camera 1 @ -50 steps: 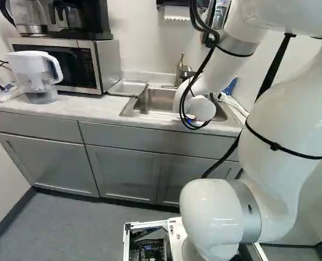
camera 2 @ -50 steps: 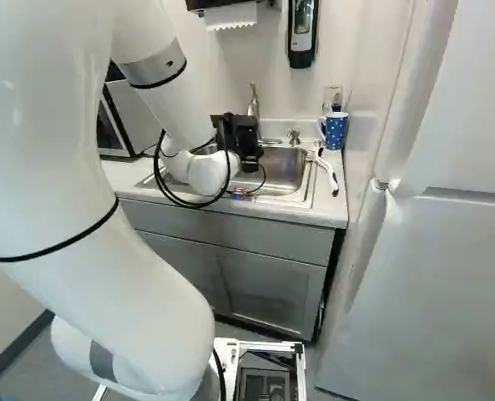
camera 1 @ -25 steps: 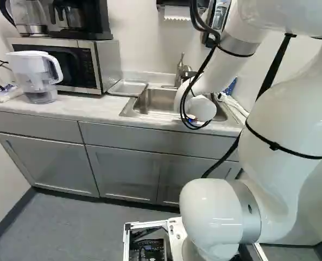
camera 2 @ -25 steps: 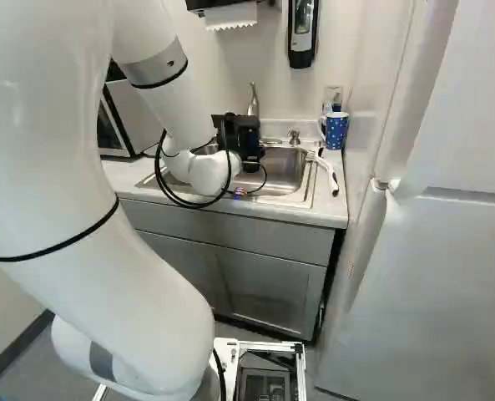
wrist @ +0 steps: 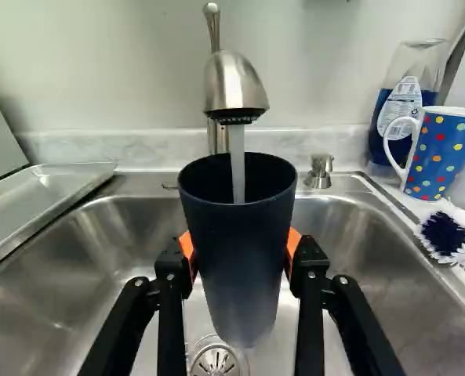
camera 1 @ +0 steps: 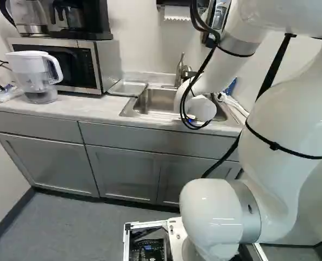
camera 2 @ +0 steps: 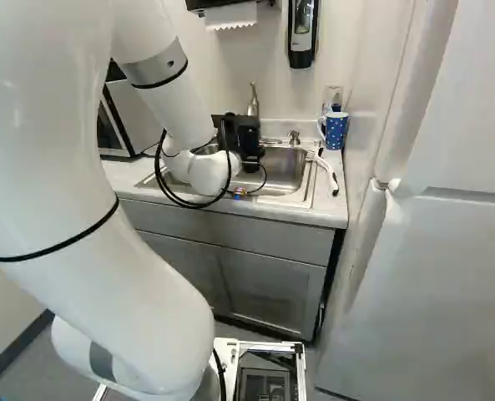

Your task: Rinse the cup and place it in the tray

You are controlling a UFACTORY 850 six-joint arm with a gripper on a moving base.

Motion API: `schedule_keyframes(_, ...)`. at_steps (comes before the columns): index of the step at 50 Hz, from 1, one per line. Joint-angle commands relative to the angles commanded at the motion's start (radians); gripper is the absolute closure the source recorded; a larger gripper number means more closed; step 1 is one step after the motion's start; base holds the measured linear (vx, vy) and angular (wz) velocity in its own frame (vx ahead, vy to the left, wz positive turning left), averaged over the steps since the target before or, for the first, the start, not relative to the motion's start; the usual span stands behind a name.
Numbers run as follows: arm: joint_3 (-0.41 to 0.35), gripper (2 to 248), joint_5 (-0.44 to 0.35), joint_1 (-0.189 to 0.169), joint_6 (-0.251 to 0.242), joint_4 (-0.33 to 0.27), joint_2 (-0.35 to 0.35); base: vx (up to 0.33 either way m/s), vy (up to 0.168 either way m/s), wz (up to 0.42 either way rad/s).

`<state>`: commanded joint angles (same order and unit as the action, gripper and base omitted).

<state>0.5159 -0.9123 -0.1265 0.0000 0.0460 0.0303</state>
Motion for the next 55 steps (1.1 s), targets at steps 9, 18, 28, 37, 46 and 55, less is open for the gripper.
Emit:
schedule_keyframes(9, 0.0, 125, 0.0, 0.0, 0.0, 0.0, 0.0, 0.0, 0.0, 0.0)
schedule_keyframes(18, 0.0, 125, 0.0, 0.0, 0.0, 0.0, 0.0, 0.0, 0.0, 0.0)
schedule_keyframes(28, 0.0, 125, 0.0, 0.0, 0.0, 0.0, 0.0, 0.0, 0.0, 0.0)
schedule_keyframes(37, 0.0, 125, 0.0, 0.0, 0.0, 0.0, 0.0, 0.0, 0.0, 0.0)
schedule_keyframes(46, 0.0, 125, 0.0, 0.0, 0.0, 0.0, 0.0, 0.0, 0.0, 0.0)
schedule_keyframes(55, 0.0, 125, 0.0, 0.0, 0.0, 0.0, 0.0, 0.0, 0.0, 0.0)
